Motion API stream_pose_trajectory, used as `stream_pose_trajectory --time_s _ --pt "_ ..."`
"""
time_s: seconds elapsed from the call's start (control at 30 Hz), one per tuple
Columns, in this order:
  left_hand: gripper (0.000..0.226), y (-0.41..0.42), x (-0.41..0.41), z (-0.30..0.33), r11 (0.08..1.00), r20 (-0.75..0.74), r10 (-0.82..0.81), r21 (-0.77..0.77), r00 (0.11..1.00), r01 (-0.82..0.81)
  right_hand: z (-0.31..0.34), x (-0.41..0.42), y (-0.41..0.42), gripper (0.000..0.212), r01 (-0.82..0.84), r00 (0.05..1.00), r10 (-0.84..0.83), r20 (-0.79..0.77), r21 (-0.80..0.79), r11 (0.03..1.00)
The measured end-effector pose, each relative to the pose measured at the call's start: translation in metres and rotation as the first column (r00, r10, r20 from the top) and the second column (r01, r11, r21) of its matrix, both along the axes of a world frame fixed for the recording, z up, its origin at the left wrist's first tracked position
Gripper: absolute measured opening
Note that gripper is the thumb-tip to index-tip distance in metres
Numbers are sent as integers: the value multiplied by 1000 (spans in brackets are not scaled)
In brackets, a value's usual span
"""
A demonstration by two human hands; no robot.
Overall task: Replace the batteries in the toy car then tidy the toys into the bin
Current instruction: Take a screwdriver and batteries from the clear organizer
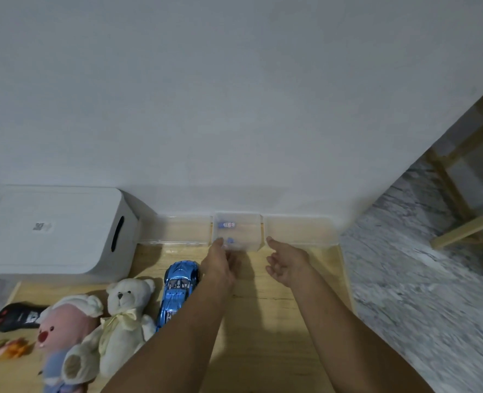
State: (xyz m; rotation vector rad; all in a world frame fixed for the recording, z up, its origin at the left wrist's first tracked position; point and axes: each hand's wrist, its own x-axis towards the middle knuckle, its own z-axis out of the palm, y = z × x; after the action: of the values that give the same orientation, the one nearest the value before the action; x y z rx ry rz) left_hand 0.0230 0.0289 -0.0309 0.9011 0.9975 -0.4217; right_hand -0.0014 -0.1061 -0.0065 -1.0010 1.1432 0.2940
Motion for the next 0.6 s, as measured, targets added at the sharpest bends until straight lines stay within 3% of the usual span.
stream_pose_trajectory --time_s 0.17,0.4,0.6 --pt "32 20 13 4 990 10 29 139 1000 -30 -3 8 31 41 -170 985 170 10 14 985" --pt "27 24 16 9 993 30 -91 72 995 89 -9 17 46 40 -245 969 244 27 87 966" --pt "37 30 16 11 991 11 -134 27 991 134 -14 14 50 37 -278 960 276 35 63 959"
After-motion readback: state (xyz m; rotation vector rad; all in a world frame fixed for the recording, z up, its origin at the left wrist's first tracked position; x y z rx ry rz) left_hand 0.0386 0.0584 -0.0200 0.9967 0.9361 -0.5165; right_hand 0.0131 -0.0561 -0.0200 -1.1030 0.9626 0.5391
